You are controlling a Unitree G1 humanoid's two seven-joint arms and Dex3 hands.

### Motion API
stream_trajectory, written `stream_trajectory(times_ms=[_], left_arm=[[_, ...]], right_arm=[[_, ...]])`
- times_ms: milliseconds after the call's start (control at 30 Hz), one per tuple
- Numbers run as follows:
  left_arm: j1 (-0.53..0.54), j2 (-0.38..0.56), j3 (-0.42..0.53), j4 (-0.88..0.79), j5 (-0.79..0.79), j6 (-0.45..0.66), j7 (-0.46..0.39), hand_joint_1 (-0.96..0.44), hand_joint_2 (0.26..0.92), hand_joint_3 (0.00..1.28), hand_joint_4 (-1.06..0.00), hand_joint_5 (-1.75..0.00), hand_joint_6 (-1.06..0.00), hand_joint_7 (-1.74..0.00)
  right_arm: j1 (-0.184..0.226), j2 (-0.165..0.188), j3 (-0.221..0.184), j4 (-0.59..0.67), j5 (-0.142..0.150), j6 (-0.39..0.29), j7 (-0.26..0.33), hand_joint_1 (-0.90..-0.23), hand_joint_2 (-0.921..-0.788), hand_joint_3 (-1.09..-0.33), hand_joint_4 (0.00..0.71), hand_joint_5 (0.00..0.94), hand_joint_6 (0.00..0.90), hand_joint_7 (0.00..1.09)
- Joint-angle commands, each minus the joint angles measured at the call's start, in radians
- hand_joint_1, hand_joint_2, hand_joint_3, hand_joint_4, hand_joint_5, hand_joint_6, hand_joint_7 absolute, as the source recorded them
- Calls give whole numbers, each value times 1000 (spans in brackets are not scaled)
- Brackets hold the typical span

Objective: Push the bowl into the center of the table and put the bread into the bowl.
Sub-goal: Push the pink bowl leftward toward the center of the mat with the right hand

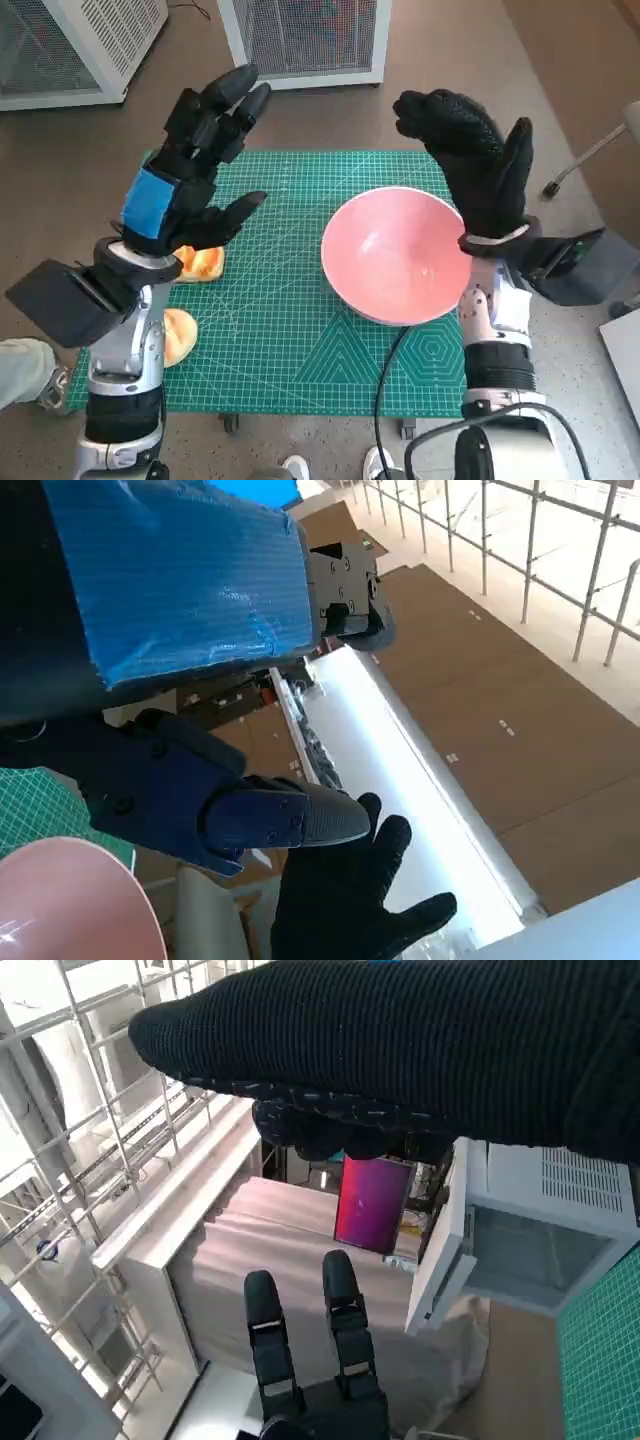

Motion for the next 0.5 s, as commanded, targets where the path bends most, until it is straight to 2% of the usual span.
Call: stream_trajectory(times_ms=[33, 233, 500], left_arm=[[-1, 6, 3, -15, 4, -4, 5, -577, 921, 324, -209, -1, 1, -581], [6, 5, 3, -20, 14, -6, 13, -590, 921, 324, -219, -5, -2, -584], [19, 2, 9, -19, 2, 2, 11, -590, 921, 321, -225, -7, -5, -585]], right_arm=[[22, -22, -19, 39, 4, -10, -4, -444, -921, -379, 424, 0, 598, 1], [-4, -69, -62, 128, 0, -46, -21, -436, -921, -398, 409, 0, 579, 0], [-36, -141, -121, 314, -51, -107, -194, -416, -921, -431, 393, 0, 562, 0]])
